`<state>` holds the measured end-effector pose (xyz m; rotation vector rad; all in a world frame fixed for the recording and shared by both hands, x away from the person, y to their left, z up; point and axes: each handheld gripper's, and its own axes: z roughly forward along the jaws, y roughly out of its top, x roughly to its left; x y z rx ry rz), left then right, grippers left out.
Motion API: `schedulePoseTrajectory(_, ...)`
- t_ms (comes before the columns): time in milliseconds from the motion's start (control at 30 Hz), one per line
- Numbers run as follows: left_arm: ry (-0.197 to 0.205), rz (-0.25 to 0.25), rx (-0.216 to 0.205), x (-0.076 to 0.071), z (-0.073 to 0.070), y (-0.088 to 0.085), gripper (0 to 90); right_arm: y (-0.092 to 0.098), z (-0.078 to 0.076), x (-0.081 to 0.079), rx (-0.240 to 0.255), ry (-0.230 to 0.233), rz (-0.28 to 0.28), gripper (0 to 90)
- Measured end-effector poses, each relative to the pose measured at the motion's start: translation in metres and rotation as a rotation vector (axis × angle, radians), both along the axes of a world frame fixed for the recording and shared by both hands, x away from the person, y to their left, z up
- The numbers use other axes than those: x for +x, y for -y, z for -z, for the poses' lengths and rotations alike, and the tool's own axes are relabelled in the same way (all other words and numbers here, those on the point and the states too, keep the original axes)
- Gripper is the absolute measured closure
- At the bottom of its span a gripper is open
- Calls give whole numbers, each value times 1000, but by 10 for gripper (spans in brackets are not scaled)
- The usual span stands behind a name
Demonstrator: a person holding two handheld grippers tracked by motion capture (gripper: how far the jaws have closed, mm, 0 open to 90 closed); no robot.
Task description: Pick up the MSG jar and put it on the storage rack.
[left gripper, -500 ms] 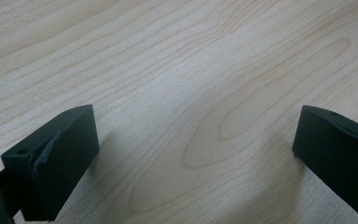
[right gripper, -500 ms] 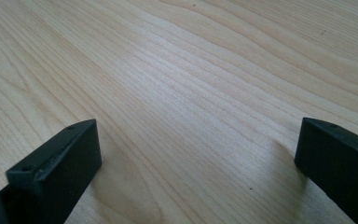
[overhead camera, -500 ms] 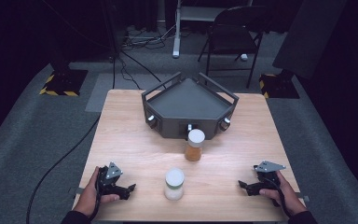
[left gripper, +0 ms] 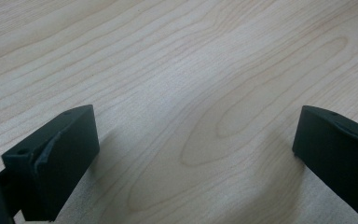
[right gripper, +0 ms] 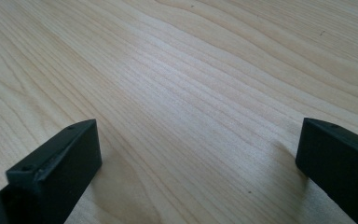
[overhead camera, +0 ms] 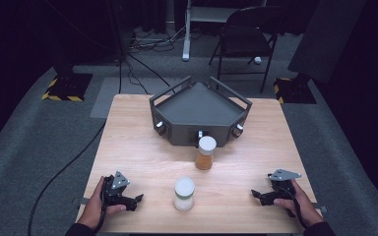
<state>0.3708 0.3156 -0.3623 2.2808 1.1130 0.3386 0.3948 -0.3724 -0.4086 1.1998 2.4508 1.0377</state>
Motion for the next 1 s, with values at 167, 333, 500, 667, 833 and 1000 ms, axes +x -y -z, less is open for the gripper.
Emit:
schedulePoseTrajectory(167,-1,2,-1,1,0,0,3,0,0,0,0,0,-1,0)
schedulePoseTrajectory(333,-2,9,0,0,0,0,3,0,0,0,0,0,-1,0)
schedulePoseTrajectory(500,-1,10,-2,0,0,0,3,0,0,0,0,0,-1,0)
schedulePoseTrajectory(667,3,23,5,0,-1,2,12,0,0,0,1,-1,0,0)
schedulePoseTrajectory(833,34,35,-8,-4,-3,1,19,0,0,0,0,0,-1,0)
schedulePoseTrajectory(1000,65,62,-27,-7,-6,2,17,0,0,0,0,0,-1,0)
